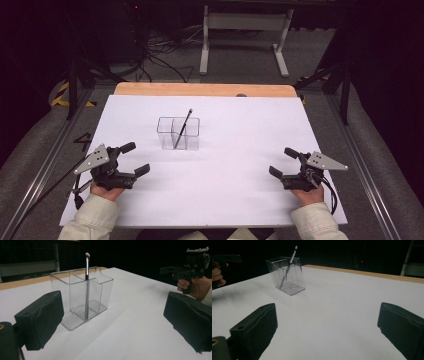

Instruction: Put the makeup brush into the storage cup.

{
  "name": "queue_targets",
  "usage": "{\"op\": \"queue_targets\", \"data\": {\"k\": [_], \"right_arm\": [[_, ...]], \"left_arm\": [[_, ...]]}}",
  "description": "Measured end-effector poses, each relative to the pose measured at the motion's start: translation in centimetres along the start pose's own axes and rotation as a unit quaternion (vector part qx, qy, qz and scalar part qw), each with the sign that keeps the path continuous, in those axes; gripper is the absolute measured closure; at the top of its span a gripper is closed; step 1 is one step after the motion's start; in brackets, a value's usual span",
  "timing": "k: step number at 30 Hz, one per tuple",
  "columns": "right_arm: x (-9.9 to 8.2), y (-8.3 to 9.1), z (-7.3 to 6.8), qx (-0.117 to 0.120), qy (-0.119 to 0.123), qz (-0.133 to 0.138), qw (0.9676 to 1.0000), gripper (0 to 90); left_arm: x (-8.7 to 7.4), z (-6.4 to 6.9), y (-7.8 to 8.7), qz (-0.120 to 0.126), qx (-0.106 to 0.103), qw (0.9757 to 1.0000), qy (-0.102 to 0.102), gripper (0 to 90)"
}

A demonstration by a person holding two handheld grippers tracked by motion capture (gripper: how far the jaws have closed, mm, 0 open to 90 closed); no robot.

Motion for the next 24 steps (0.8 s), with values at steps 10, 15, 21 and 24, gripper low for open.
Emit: {"op": "queue_targets", "data": {"k": [10,15,21,24], "right_arm": [[-0.4,-0.1,0.0,0.000,0.004,0.000,1.0000,2.9],[-0.7,0.0,0.1,-0.001,0.001,-0.001,1.0000,2.7],[-1.1,0.1,0.2,-0.003,-0.001,0.000,1.0000,2.3],[-1.2,0.1,0.3,-0.005,-0.004,-0.001,1.0000,2.1]], "left_arm": [[-1.7,-0.8,0.6,-0.019,0.018,0.9997,0.002,3.4],[-2.2,-0.9,0.8,-0.034,0.017,0.9992,-0.010,3.5],[-3.1,-1.1,1.1,-0.041,0.021,0.9989,-0.001,3.5],[-3.4,-1.1,1.2,-0.045,0.020,0.9988,0.000,3.5]]}}
Point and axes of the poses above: each handheld gripper's, and its own axes: y roughly backward along the jaws, x roughly out of its top, z roughly to its right, the point moved 3 cm from there along -y, roughly forward along the jaws, and after that the axes turned 10 degrees about -y, right-handed, at the moved point
